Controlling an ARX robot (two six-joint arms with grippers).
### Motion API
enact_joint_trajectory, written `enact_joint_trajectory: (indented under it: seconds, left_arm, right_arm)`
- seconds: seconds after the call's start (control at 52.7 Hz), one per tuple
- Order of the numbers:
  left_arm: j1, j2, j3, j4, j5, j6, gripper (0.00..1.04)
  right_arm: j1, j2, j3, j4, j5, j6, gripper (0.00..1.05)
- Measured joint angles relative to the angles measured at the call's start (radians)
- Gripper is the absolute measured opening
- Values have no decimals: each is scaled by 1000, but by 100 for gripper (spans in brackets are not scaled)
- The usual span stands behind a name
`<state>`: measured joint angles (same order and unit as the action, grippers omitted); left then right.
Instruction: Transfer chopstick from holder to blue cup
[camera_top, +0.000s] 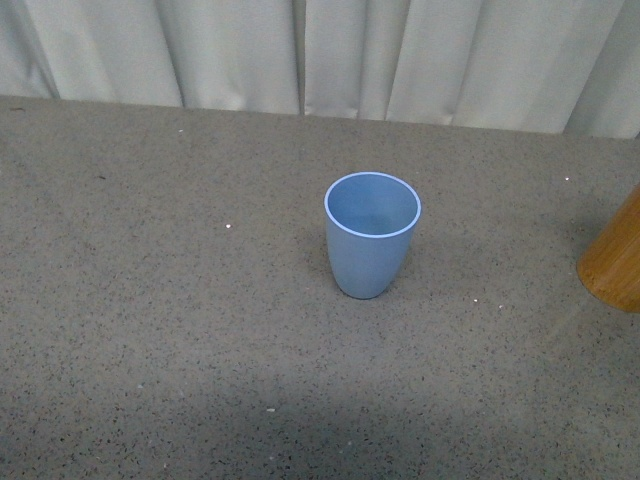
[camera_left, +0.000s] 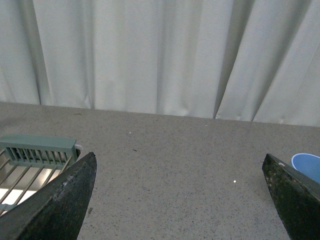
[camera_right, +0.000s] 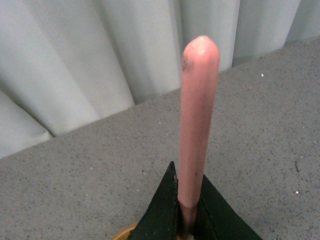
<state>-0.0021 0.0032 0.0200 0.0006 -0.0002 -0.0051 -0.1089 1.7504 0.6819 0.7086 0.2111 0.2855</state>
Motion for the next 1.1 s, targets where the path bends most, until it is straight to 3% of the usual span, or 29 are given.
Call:
enact_joint_trajectory:
  seconds: [0.285, 0.626, 0.816, 1.101]
  left_arm:
    - [0, 0, 0, 0, 0, 0, 98]
    - [0, 0, 0, 0, 0, 0, 98]
    - [0, 0, 0, 0, 0, 0, 98]
    - [0, 0, 0, 0, 0, 0, 98]
  right_arm:
    - [2, -156, -18, -47, -9, 18, 3]
    - [1, -455, -24, -221, -48, 96, 3]
    - [114, -546, -24, -263, -14, 153, 3]
    - [377, -469, -27, -202, 105, 210, 3]
